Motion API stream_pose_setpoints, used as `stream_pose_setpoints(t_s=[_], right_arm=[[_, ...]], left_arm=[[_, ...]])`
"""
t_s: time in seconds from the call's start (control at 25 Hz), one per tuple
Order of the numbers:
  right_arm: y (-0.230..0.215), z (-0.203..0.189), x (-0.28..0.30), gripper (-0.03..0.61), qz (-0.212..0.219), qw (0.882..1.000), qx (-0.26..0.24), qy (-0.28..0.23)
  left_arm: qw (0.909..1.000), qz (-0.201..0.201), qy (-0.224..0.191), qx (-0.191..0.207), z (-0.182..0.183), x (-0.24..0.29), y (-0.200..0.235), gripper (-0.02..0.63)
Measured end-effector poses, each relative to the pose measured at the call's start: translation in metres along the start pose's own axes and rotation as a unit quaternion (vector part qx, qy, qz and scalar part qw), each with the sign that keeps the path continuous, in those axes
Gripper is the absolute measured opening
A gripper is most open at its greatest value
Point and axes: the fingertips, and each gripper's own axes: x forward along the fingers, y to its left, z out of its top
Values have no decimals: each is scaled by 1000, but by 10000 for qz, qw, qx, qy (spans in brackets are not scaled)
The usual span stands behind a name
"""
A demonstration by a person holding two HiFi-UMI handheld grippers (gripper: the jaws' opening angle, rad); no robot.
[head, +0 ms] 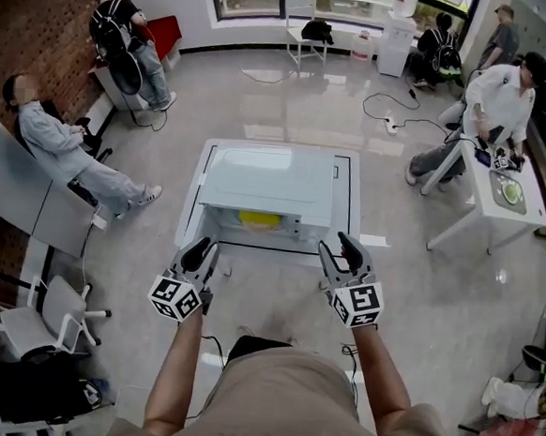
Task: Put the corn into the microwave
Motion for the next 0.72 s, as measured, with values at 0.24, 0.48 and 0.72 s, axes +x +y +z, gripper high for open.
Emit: stream_pose_setpoints(t_s=[0.24,0.48,0.72], right_arm=[[8,-18,-15,192,89,9999,94,98],[10,-50,-36,192,93,9984,446,327],[7,-81,-50,192,8,9968,555,578]], left_arm=[[9997,168,154,2,-24,-21,-16,92],[9985,428,248,-217,-51,-40,-20,92],[9972,533,503,-163,-76,-45,-24,92]])
